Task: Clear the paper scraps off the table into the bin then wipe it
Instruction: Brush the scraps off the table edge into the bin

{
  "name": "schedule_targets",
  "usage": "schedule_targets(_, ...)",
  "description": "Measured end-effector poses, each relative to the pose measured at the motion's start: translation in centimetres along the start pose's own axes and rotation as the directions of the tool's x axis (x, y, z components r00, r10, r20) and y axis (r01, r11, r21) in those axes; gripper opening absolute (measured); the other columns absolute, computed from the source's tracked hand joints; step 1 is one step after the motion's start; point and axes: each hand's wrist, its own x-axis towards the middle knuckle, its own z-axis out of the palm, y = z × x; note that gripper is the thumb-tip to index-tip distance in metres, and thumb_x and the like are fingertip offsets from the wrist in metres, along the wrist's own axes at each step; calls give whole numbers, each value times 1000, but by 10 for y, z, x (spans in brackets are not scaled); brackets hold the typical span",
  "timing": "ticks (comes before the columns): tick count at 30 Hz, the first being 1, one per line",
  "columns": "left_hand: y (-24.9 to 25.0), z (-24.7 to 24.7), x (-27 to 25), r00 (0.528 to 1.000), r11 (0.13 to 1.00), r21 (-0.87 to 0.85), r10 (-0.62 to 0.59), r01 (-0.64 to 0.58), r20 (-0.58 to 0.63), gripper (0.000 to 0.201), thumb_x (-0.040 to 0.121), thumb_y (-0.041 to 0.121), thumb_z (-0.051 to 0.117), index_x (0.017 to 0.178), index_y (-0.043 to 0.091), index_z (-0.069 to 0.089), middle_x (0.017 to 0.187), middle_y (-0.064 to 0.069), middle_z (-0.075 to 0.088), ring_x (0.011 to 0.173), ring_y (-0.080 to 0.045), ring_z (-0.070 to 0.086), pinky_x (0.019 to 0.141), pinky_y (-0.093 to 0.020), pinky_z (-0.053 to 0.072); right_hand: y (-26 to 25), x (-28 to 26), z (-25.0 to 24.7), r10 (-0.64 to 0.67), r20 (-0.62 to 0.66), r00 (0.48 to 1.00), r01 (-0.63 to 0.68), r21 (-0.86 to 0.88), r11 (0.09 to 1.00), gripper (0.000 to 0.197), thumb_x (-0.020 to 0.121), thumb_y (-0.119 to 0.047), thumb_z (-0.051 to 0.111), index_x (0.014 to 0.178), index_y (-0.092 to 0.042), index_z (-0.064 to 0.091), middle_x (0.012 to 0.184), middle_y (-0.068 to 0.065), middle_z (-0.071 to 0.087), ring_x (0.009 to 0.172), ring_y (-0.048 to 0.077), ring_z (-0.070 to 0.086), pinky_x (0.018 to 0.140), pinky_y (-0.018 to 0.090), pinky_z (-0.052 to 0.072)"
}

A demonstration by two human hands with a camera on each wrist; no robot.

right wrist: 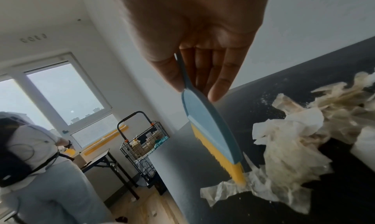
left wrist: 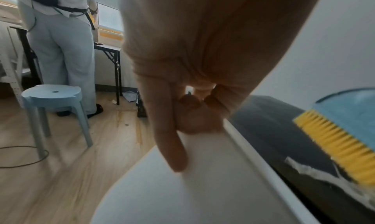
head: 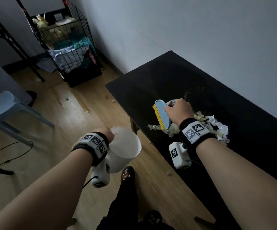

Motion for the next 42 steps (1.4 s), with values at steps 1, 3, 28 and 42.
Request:
schedule_targets(1,-1,5,2,1000,999,34,7,-8,4,38,94,12,37,129,3,49,95,-22,67,94,-36,68,86,-48,56,0,-2,-3,-11,-25,1000,11,-13,1000,24,90,-22,53,91,-6,70,87,11,71,83,27,68,76,42,58)
schedule_targets(3,-2,17,7,999,995,93,32,-34,21,33,93,16,38,121,6,53,98,-19,68,93,-34,68,87,-45,56,2,-7,-10,-14,-60,998,11,-43,999,25,91,-22,51,93,-6,71,87,11,71,83,28,68,76,43,58)
schedule_targets(28,26,79,47,978,957,-288,79,-21,191,44,82,3,42,124,10,52,103,-23,68,95,-37,68,86,-49,56,20,-9,-12,47,-41,998,-57,-300,952,22,91,-21,48,77,-14,64,68,0,57,68,24,56,60,29,42)
schedule_targets(42,28,76,57,979,961,-274,82,-29,186,36,86,4,42,120,9,53,86,-23,70,89,-37,71,86,-51,56,5,-12,15,-62,165,984,70,-46,996,22,87,-20,57,100,-18,74,100,5,73,92,21,68,80,35,58)
